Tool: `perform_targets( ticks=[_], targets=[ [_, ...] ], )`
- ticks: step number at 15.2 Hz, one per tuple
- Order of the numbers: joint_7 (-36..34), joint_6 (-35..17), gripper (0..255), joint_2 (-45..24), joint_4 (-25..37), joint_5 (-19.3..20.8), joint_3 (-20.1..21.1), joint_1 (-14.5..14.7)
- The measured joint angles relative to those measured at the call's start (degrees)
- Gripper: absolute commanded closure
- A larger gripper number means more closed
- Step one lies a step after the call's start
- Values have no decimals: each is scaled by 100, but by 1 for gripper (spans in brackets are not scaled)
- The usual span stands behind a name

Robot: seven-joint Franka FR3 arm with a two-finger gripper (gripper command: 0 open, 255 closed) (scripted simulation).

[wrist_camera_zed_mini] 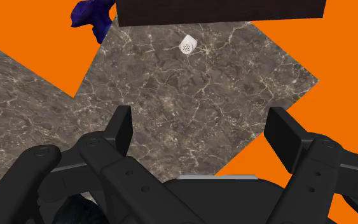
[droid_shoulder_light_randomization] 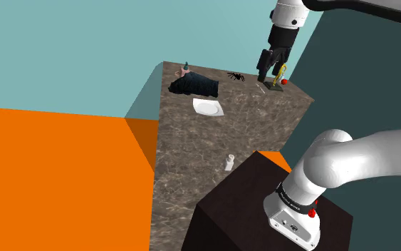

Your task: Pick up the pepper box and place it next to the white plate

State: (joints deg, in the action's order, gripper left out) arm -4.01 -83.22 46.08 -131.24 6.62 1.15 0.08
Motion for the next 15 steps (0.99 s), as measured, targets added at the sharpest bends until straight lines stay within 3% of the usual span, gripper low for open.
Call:
perform_targets(
  ticks=[4,15],
  targets=[
    [-14,-376,0,134,-480,27,-77,-25],
    [-228,-2558,0,311,-2682,151,-367,-187]
  ],
)
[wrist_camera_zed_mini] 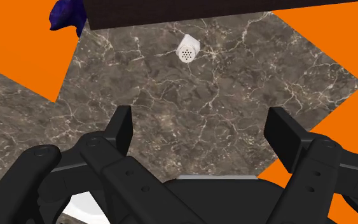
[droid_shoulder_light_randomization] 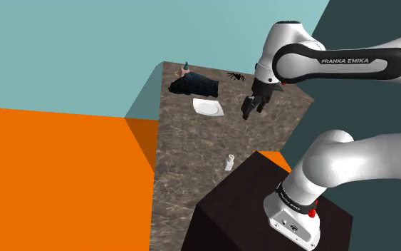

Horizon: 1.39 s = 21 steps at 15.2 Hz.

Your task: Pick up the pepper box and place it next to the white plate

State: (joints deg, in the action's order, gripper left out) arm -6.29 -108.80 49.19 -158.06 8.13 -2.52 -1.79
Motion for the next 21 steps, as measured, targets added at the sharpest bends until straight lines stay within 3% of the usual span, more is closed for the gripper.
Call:
perform_targets(
  ticks=[6,12,17,18,20,21],
  targets=[
    [-122,-1433,0,-367,-977,138,-166,-151],
    [-282,-3274,0,-1594,-1508,345,-302,-337],
    [-294,-3516,0,-1770,-1546,376,-319,-364],
    [-426,-3892,0,-2381,-1529,656,-340,-706],
    [-830,-5432,0,-3707,-1570,1086,-201,-938],
    [-1012,-5919,0,-4174,-1520,1331,-159,-1071]
  ],
)
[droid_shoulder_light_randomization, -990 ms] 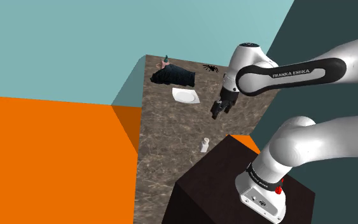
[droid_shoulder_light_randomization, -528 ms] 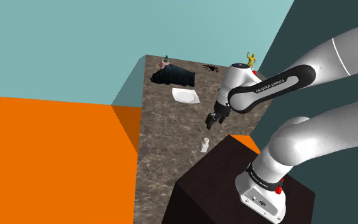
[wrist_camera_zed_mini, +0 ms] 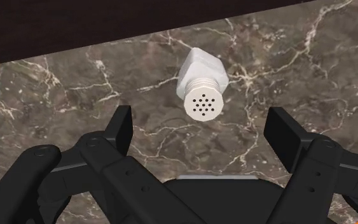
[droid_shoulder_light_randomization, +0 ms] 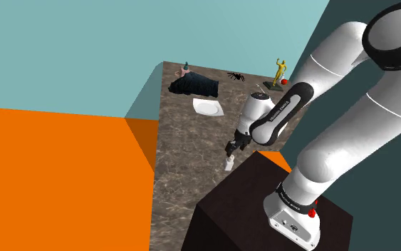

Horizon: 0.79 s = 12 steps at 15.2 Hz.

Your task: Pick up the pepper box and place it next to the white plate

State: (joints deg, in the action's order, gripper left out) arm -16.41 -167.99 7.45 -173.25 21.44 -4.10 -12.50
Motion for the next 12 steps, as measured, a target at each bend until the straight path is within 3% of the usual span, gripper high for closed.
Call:
perform_targets(
  ticks=[3,6,8,12],
  targets=[
    [-829,-713,0,-816,175,1132,-27,-318],
    [-1888,-1026,0,-1340,422,2457,-546,-91],
    [-2082,-1090,0,-1441,469,2706,-700,21],
    [-2145,-1110,0,-1469,481,2781,-749,64]
  ],
)
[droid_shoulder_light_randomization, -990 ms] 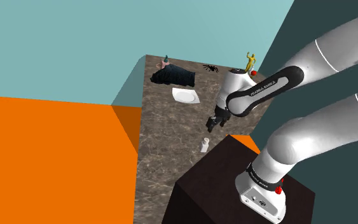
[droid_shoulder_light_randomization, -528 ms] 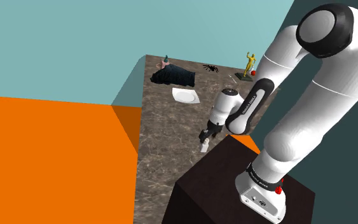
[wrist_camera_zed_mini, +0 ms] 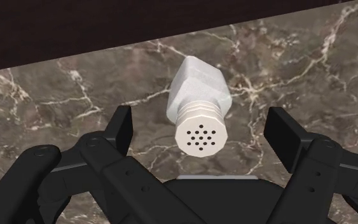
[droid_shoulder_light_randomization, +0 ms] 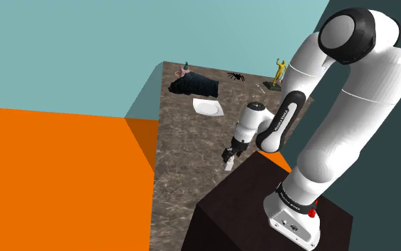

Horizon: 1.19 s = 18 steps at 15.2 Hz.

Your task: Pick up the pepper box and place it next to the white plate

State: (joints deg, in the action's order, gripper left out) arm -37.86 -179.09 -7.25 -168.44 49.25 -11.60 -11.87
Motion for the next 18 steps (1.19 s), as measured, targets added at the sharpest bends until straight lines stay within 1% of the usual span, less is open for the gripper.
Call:
perform_targets(
  ticks=[1,11,13,14,15,16,17,18],
  targets=[
    [-3,-1,255,-1,0,4,-3,2],
    [-11,-6,255,-1,2,12,-6,8],
    [357,105,255,193,-102,-423,319,-234],
    [667,196,255,347,-176,-813,589,-387],
    [1070,289,255,508,-247,-1325,835,-526],
    [1393,368,255,651,-311,-1737,971,-584],
    [1753,482,255,831,-375,-2210,1104,-578],
    [2017,585,255,998,-437,-2571,1138,-530]
  ],
)
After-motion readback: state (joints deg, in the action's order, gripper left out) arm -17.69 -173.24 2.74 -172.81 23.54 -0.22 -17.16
